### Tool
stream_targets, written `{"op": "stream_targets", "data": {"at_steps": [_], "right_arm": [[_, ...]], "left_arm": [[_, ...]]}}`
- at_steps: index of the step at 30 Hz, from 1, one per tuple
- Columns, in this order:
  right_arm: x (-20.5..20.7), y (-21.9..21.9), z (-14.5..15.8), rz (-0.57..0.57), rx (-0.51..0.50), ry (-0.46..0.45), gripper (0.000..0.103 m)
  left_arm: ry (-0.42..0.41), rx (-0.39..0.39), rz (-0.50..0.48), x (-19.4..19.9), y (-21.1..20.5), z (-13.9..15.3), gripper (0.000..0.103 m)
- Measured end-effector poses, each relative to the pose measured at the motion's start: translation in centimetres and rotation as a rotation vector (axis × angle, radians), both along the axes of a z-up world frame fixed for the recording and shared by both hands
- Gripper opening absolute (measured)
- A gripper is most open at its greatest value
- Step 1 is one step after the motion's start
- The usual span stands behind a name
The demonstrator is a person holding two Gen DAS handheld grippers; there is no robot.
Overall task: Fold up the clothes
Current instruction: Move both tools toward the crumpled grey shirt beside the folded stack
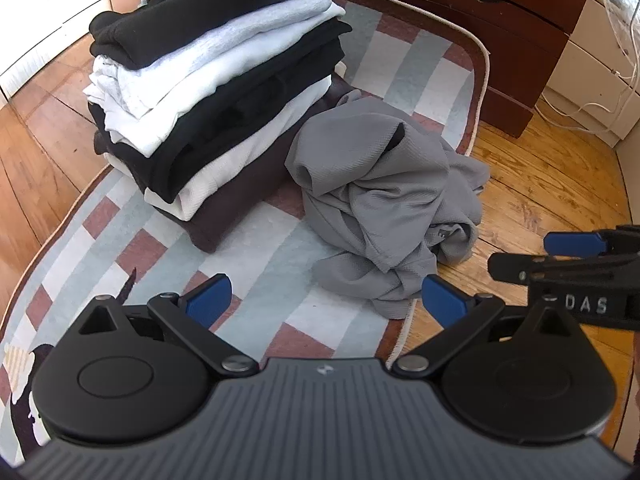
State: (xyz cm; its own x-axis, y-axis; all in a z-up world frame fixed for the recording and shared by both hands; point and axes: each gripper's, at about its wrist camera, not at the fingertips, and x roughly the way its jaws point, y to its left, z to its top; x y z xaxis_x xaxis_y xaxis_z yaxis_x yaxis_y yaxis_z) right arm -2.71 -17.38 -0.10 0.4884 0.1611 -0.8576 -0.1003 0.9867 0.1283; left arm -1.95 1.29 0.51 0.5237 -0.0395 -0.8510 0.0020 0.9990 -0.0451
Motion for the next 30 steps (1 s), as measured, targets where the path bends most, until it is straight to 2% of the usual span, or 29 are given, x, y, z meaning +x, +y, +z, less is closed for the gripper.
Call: {"op": "stream_targets", "data": {"at_steps": [4, 10, 21, 25, 30], "right_arm": [[-0.1, -0.1, 0.0, 0.002, 0.001, -0.006, 0.069], [0.2, -0.6, -0.6, -0.015, 0.003, 0.008, 0.069], [0.4, -0.2, -0.9, -0.004, -0.006, 0.002, 0.069], [0.9, -0.9, -1.3, -0.023, 0.035, -0.002, 0.069], [1.3, -2.0, -1.2, -0.015, 0.13, -0.032, 0.069]], "left_arm": [[-0.014, 0.019, -0.016, 0.1, -0.5, 0.2, 0.103], [0.01, 0.02, -0.012, 0.4, -0.5, -0.5, 0.103], [0.011, -0.002, 0.002, 0.6, 0.3, -1.0, 0.103], [0.021, -0.014, 0.027, 1.1, 0.9, -2.1, 0.103], [-0.032, -0.029, 0.081, 1.4, 2.3, -3.1, 0.103]]}}
